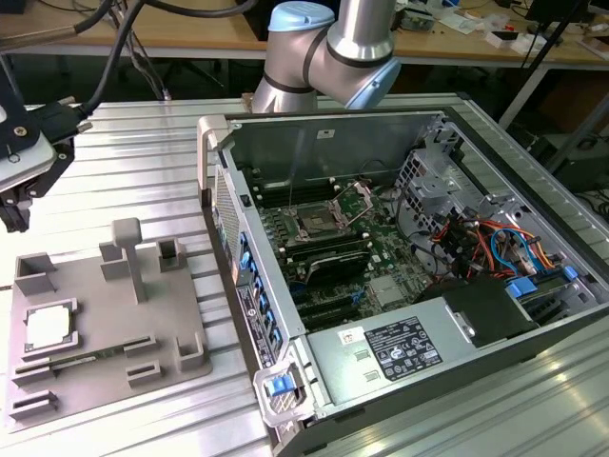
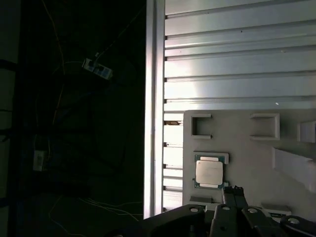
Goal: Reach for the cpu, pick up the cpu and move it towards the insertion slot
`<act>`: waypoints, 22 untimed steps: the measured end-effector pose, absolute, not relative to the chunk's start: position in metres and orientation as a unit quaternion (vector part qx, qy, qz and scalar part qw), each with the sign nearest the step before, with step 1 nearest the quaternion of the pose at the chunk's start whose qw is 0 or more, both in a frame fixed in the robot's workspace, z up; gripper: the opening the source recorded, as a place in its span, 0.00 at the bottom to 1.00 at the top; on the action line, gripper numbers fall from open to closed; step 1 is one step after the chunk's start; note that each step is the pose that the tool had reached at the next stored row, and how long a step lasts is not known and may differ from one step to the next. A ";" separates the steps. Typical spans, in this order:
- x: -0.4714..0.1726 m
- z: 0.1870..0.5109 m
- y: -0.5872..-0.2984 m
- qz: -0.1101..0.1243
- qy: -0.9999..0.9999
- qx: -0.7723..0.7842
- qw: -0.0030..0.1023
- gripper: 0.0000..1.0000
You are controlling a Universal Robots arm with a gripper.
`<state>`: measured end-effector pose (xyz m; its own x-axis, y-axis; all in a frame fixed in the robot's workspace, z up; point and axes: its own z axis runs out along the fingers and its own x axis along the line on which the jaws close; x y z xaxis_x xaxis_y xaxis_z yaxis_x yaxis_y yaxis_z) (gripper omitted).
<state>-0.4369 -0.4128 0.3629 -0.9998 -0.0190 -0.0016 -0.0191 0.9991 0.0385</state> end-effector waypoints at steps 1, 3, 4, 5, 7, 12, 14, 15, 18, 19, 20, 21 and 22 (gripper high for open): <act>-0.441 0.362 -0.413 0.019 1.000 -0.010 0.001 0.11; -0.450 0.362 -0.413 0.019 1.000 -0.010 0.004 0.11; -0.453 0.362 -0.413 0.019 1.000 -0.010 0.005 0.11; -0.457 0.362 -0.413 0.019 1.000 -0.010 0.006 0.11; -0.460 0.362 -0.413 0.019 1.000 -0.010 0.007 0.11; -0.460 0.362 -0.413 0.019 1.000 -0.010 0.007 0.30; -0.460 0.362 -0.413 0.019 1.000 -0.010 0.007 0.30; -0.460 0.362 -0.413 0.019 1.000 -0.010 0.007 0.42; -0.460 0.362 -0.413 0.019 1.000 -0.011 0.007 0.54; -0.460 0.362 -0.413 0.019 1.000 -0.013 0.007 0.60; -0.460 0.362 -0.413 0.019 1.000 -0.019 0.007 0.66; -0.460 0.361 -0.413 0.019 0.999 -0.024 0.007 0.72; -0.460 0.360 -0.413 0.019 0.999 -0.030 0.007 0.72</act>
<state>-0.4599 -0.4133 0.3604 -0.9981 -0.0605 -0.0148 -0.0610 0.9974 0.0380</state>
